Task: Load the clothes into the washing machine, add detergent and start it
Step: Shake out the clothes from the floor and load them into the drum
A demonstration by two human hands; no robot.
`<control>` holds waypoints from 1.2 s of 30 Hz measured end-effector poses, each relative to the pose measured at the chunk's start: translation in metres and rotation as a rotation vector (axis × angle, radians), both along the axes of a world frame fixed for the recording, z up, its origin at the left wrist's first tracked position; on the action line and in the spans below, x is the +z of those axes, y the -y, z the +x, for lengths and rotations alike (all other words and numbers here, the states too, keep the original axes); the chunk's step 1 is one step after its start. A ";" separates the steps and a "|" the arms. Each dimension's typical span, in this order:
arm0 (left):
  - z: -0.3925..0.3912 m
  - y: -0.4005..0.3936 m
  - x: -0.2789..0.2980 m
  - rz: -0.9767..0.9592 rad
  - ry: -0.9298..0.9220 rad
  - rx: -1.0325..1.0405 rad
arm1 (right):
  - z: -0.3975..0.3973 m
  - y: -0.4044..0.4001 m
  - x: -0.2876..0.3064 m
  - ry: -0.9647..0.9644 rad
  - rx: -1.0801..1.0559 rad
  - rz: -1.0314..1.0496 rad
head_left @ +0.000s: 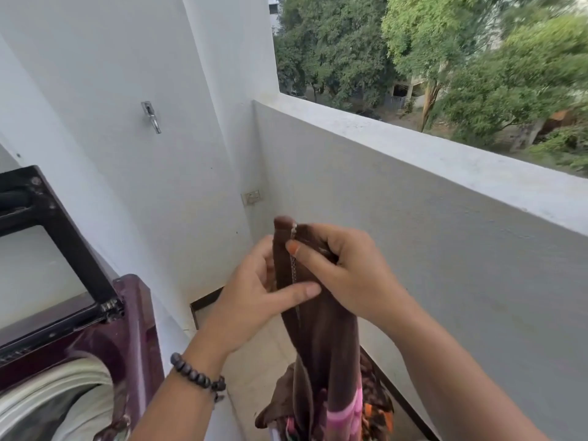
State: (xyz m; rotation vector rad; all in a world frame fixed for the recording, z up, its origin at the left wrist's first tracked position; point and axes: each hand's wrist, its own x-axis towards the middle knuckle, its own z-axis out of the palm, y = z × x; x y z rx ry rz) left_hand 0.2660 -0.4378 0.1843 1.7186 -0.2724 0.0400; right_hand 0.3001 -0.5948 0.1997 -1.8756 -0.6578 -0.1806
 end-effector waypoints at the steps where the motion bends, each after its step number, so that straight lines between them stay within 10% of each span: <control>1: -0.001 0.004 -0.008 0.004 -0.017 0.006 | 0.000 0.000 0.003 0.031 -0.010 0.006; 11: 0.004 -0.013 -0.125 0.379 -0.254 0.178 | -0.012 0.023 0.053 0.186 -0.013 0.287; 20: 0.018 -0.006 -0.073 0.069 -0.115 0.247 | 0.013 0.047 0.016 0.092 -0.202 0.343; 28: 0.026 0.012 -0.002 0.134 0.174 0.195 | -0.002 -0.001 -0.061 -0.356 0.234 0.302; 36: 0.010 0.009 -0.038 -0.088 0.100 0.028 | -0.005 0.007 -0.027 -0.212 0.145 0.301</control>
